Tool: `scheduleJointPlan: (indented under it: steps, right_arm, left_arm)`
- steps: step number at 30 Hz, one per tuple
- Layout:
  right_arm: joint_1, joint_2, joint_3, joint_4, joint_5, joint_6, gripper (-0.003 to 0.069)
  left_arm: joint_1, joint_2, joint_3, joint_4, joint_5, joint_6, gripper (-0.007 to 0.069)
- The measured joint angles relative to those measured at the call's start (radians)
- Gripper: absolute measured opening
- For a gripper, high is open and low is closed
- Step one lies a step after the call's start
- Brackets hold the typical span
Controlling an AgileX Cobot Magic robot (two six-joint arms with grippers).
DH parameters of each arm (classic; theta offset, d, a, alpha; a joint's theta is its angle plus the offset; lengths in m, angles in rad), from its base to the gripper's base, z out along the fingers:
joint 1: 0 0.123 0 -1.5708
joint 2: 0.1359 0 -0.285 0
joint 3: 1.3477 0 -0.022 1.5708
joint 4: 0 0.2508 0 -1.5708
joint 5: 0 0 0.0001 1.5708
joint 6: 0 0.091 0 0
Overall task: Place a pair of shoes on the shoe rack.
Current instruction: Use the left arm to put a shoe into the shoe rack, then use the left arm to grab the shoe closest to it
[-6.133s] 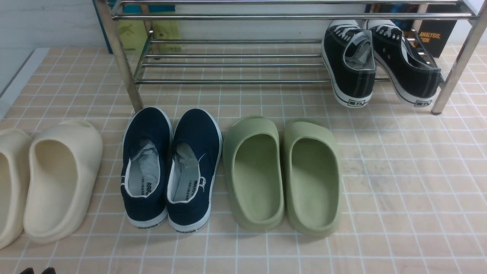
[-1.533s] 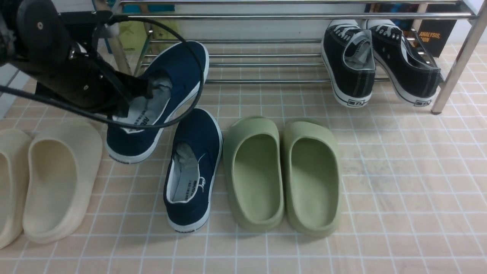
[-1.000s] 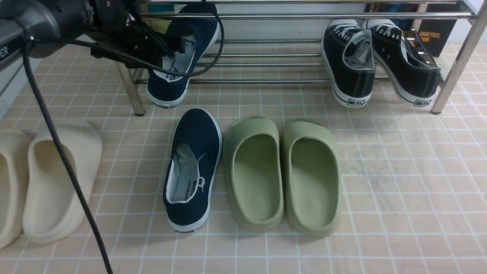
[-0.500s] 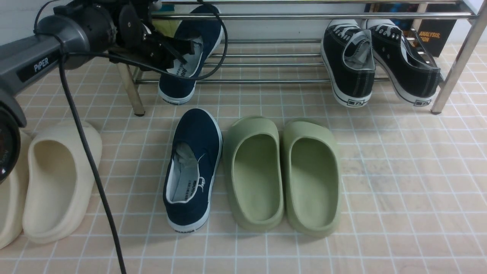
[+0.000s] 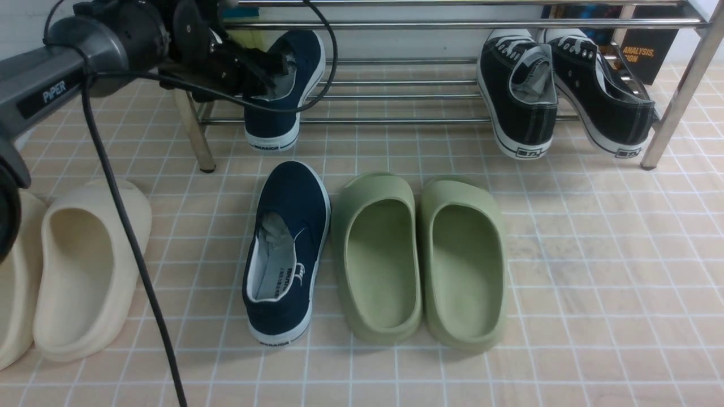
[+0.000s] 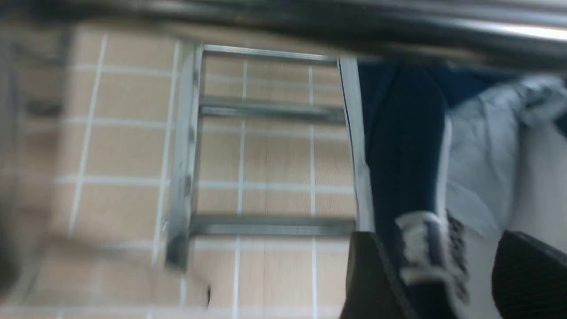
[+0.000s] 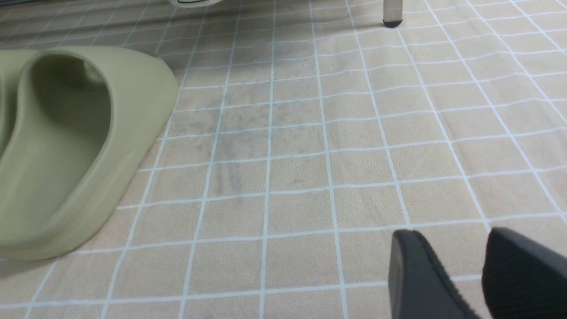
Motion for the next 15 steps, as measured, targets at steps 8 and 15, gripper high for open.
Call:
scheduleJointPlan:
  steps: [8, 15]
  right_arm:
    - [0.000, 0.000, 0.000, 0.000, 0.000, 0.000, 0.0239]
    - [0.000, 0.000, 0.000, 0.000, 0.000, 0.000, 0.0239]
  left_arm:
    - [0.000, -0.316, -0.004, 0.000, 0.364, 0.183, 0.0377]
    - [0.000, -0.502, 0.052, -0.011, 0.679, 0.268, 0.0377]
